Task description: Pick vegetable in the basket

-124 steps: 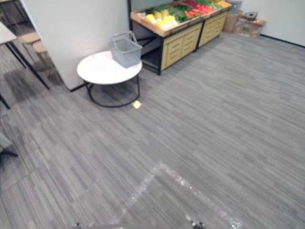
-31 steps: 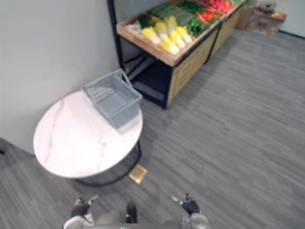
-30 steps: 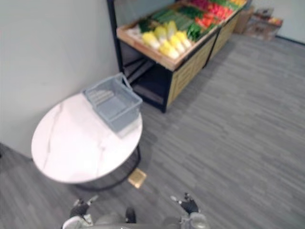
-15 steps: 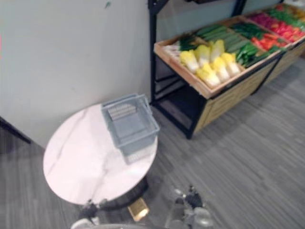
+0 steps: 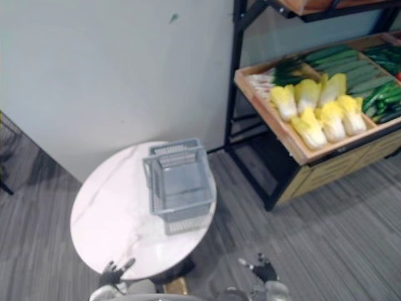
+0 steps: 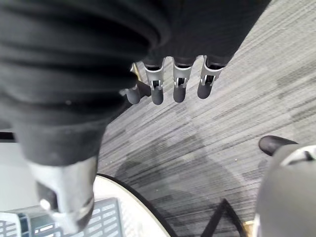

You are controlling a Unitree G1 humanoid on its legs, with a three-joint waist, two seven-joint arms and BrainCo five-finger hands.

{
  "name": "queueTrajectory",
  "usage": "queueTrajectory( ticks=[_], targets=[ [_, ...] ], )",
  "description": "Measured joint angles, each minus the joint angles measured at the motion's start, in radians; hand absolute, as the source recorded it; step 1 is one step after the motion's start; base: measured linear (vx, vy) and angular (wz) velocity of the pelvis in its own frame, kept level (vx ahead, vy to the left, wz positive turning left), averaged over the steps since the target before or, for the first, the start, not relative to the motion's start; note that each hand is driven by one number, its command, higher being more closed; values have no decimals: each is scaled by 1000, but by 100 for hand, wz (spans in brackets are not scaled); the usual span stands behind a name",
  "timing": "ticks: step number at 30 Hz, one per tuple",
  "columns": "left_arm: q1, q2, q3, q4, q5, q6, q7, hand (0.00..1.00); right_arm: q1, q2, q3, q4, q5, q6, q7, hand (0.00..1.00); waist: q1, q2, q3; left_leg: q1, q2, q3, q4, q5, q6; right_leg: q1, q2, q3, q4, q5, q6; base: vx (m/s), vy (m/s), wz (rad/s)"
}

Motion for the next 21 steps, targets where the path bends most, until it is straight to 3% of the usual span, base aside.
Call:
queueTrajectory(
  ticks=[1, 3, 4, 7, 12, 14, 21],
  targets=[
    [1, 0, 1, 4, 21, 1, 1, 0, 1, -13, 1, -42, -4, -1, -1, 0, 2, 5, -2, 6, -13, 11, -81, 80, 29, 4, 5, -1, -7, 4, 11, 163, 165, 20],
    [1, 7, 2, 9, 41, 1, 1, 0, -2, -25, 12, -112, -24, -3, 0, 0, 1, 1, -15, 50, -46, -5, -185, 80, 29, 2, 6, 22, -37, 20, 39, 119, 164, 22],
    [-1, 16, 3, 6, 57, 1, 1, 0, -11, -36, 24, -142, -55, -8, 1, 0, -1, -15, -14, 63, -59, -5, -238, 80, 29, -1, 4, 25, -60, 31, 55, 59, 142, 8],
    [1, 51, 6, 13, 77, 15, 0, 0, -31, -76, 60, -225, -130, -17, 19, 0, 3, -31, -23, 124, -80, 14, -341, 81, 29, 4, -2, 37, -73, 40, 68, 37, 140, -5],
    [41, 70, 12, 50, 139, 36, -5, 0, -21, -209, 127, -394, -212, -45, 45, 0, -8, -20, -65, 140, -101, 24, -404, 90, 42, -23, -9, 62, -75, 49, 84, -8, 52, -14],
    [57, 74, 11, 50, 145, 42, -7, 0, -27, -286, 166, -439, -283, -49, 50, 0, -8, -24, -71, 139, -103, 33, -431, 104, 47, -40, -6, 74, -75, 53, 90, -21, 24, -11],
    [88, 94, -15, 50, 151, 43, -25, 0, -145, -435, 272, -512, -439, -64, 54, 0, -10, -40, -84, 133, -109, 39, -451, 119, 50, -53, 2, 81, -98, 74, 87, -7, 7, -3]
  ],
)
